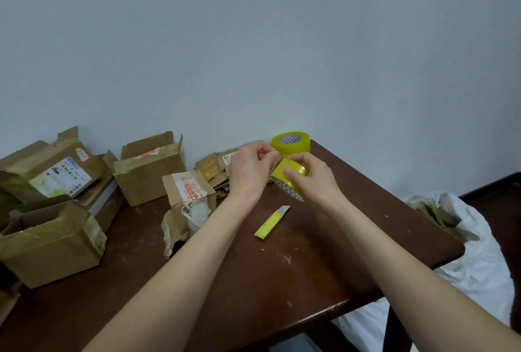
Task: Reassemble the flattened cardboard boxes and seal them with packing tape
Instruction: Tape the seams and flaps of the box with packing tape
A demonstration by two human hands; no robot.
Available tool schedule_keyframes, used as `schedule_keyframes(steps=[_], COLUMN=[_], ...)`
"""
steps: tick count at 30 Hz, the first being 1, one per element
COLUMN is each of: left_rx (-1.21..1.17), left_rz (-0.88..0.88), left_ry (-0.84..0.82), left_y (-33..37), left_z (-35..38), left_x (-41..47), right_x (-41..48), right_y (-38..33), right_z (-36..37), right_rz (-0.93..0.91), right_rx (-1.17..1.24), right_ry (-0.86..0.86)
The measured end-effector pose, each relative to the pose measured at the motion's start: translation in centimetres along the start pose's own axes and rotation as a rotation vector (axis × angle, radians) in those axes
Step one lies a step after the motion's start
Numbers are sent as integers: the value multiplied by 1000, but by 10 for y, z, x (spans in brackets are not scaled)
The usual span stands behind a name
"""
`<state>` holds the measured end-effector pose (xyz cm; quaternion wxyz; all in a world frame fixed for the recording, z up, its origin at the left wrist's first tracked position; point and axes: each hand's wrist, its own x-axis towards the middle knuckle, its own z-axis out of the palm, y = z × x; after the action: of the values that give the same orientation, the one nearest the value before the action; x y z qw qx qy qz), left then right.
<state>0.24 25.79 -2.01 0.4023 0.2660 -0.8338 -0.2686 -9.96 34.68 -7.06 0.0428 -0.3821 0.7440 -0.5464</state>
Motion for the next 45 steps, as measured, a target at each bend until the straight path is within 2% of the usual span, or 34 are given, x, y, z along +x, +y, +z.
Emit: schedule_keyframes(steps=[8,13,18,23,27,31,34,37,41,45], left_rx=[-144,-25,52,255,431,347,356,378,428,446], left_rz=[-216,-27,-18,95,163,106,174,176,132,93], left_ry=[-138,-186,-317,-216,-224,-243,-329,-292,-293,-215], left_y=[-8,-9,-14,-10,-8,-16,-19,-24,-27,-34], left_z=[-23,-29,-33,-36,-33,-39,-40,-36,-37,-47], left_x=[9,1,-4,-6,-9,-2,-1,-4,2,14], right_x=[-7,-11,-15,-19,-18,-20,-21,-23,-23,-20], right_y=[-9,-12,-14,-23,-31,-31,-27,-27,-28,-32], right_z=[4,8,7,8,7,0,-1,0,3,14], right_rz=[-32,0,16,-25,-35,-40,-34,-33,-52,-46], right_rx=[54,71,88,102,108,102,127,167,23,-273], right_ry=[-41,-39,-45,-25,-8,-3,-15,-17,11,47])
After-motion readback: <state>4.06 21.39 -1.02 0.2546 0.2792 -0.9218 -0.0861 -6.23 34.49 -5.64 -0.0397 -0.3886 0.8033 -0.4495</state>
